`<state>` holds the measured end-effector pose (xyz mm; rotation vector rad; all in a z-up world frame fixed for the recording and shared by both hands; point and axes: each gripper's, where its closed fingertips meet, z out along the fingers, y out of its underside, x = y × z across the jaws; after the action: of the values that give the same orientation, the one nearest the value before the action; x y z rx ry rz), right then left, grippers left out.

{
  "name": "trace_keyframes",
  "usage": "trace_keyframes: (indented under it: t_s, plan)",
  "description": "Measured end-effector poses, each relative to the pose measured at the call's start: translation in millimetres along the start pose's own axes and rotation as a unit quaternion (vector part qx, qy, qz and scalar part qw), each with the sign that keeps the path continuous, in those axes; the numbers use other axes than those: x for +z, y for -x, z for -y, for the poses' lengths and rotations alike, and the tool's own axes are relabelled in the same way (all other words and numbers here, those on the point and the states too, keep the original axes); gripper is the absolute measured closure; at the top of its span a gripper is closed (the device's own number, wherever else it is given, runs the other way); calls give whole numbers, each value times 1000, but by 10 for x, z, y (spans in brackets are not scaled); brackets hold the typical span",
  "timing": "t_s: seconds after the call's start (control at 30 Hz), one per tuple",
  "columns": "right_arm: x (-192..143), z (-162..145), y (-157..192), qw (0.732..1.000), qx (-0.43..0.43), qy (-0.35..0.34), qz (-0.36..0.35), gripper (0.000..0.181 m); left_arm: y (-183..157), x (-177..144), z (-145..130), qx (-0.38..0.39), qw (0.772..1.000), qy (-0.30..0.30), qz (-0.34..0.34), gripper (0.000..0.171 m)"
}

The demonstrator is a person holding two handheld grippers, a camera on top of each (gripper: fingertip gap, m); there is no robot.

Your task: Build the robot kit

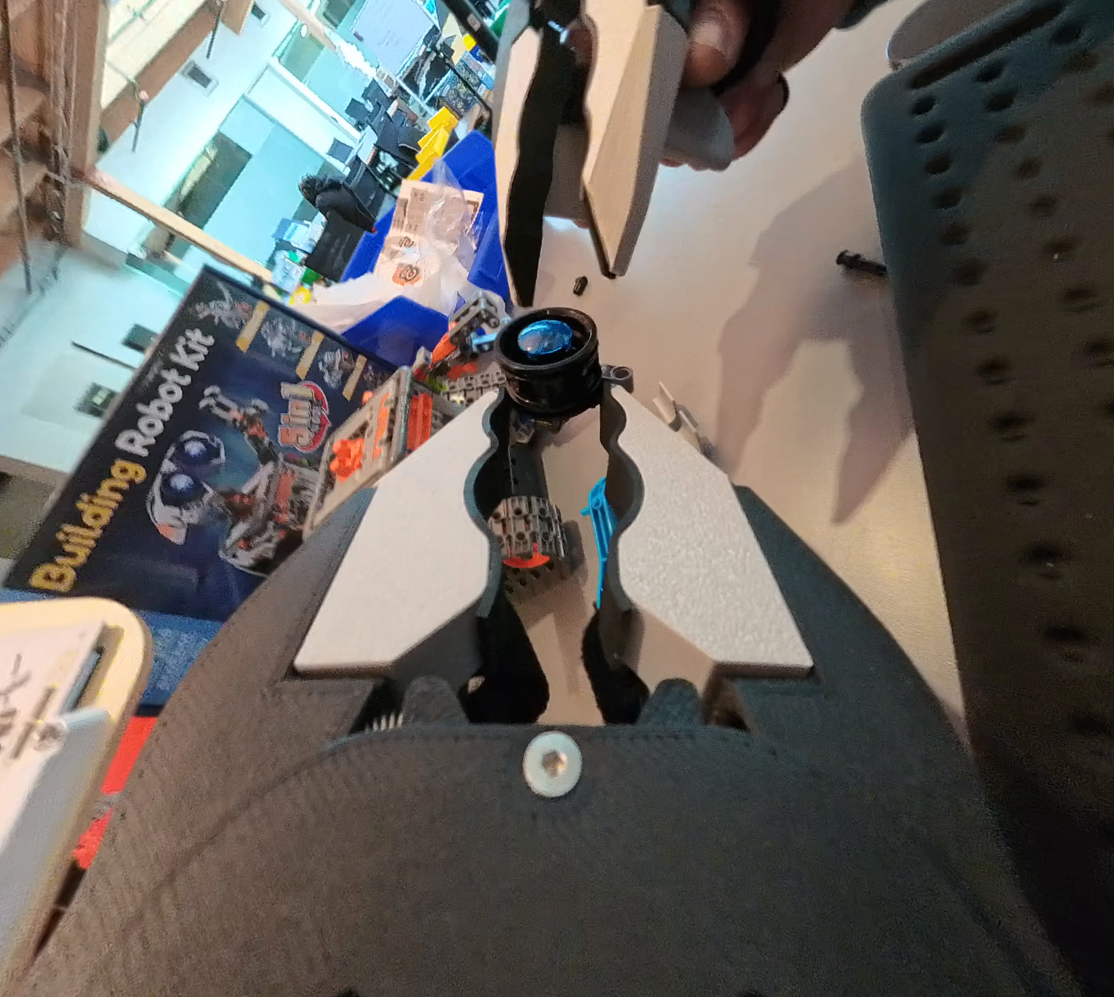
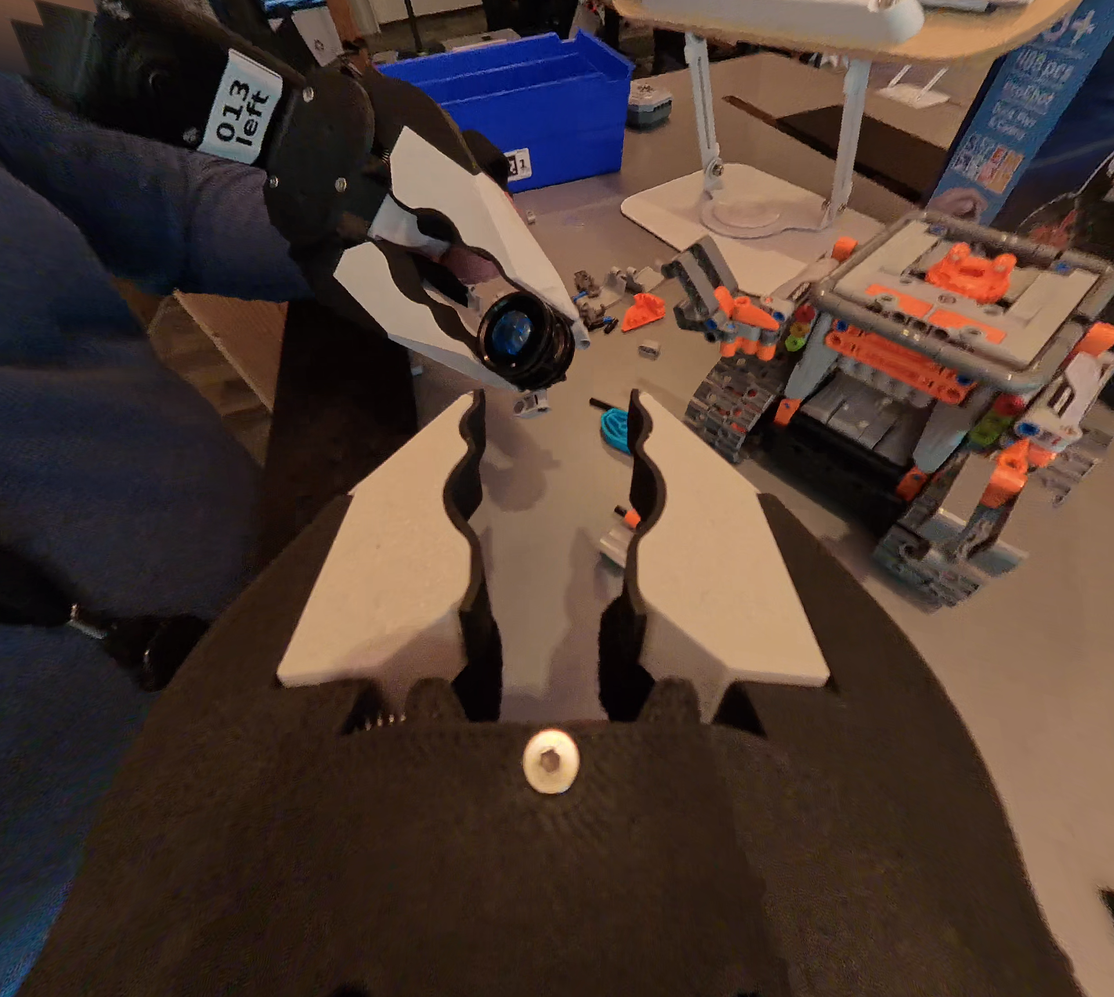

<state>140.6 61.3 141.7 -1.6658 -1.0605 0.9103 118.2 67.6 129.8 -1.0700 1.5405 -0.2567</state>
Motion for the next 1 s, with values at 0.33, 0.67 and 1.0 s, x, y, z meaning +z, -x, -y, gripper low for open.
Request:
trace_keyframes:
  t_s: [0.33, 0.67, 1.0]
  plan:
    - [323, 126, 5, 986, -131, 18, -97, 137, 235, -246, -39, -174, 982, -76, -23, 144]
    - [650, 154, 17, 973, -153, 38, -168, 139, 329, -350, 142, -257, 952, -159, -48, 144]
    - [751, 347, 23, 972, -138, -9, -188, 173, 437, -470, 148, -326, 921, -204, -67, 145]
